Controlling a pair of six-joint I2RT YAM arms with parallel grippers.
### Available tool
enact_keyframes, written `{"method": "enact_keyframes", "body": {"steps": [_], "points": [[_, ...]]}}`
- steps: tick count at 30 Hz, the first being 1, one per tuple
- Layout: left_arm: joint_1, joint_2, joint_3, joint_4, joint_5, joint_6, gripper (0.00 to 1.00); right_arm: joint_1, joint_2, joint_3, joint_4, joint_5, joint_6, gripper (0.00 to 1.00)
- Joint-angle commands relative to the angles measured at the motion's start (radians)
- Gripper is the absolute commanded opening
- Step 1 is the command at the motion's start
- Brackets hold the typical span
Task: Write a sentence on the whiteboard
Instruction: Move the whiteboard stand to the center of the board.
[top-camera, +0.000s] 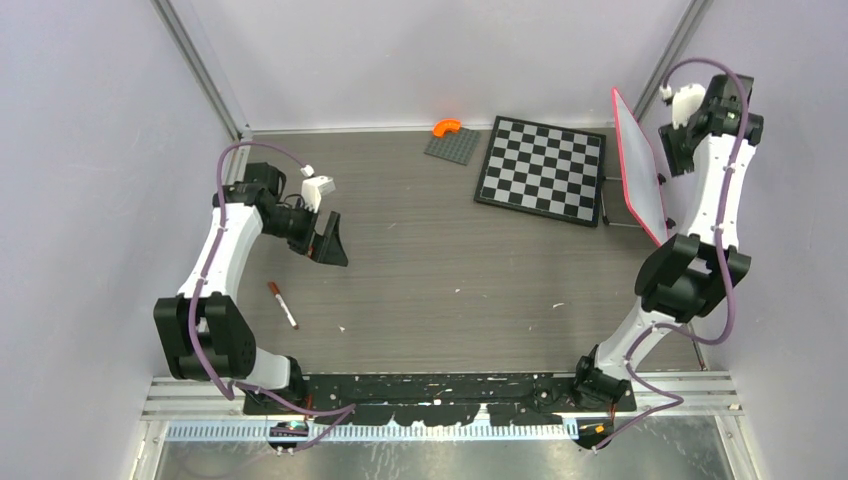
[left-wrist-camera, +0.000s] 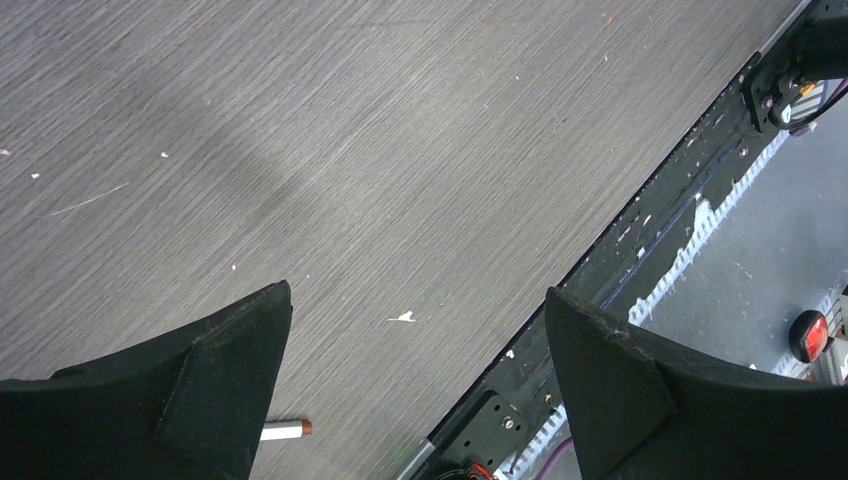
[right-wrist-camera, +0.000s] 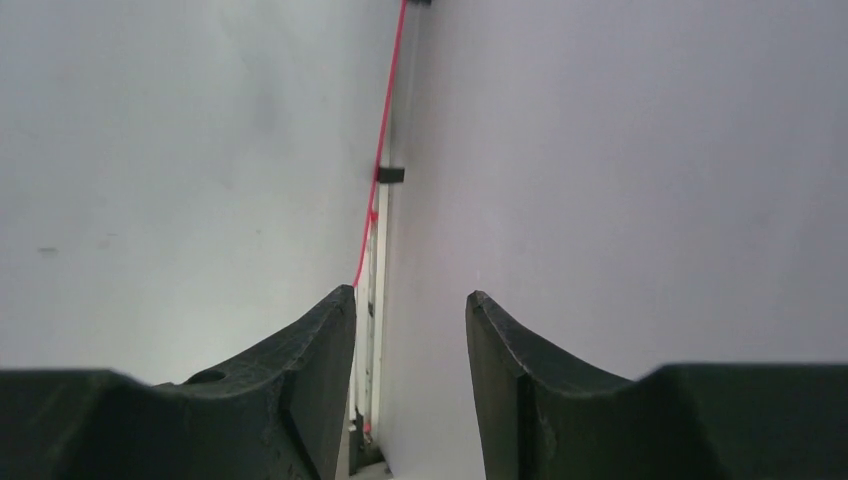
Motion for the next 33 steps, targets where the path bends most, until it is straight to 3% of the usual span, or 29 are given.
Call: {"method": "enact_keyframes", "body": {"steps": [1, 13, 21, 33], "points": [[-0.008, -0.009, 0.032, -0.016, 0.035, -0.007, 1.00, -0.058, 0.061, -0.088, 0.015, -0.021, -0.193, 0.48], [-0.021, 0.021, 0.098, -0.082, 0.038, 0.003, 1.00, -0.159, 0.221, -0.117, -0.074, -0.139, -0.691, 0.46], [-0.024, 0.018, 0.123, -0.105, 0.018, -0.014, 1.00, -0.200, 0.311, -0.079, -0.140, -0.260, -0.921, 0.52], [-0.068, 0.013, 0.153, -0.121, -0.022, -0.042, 1.00, -0.210, 0.397, -0.077, -0.055, -0.238, -1.066, 0.53]]}}
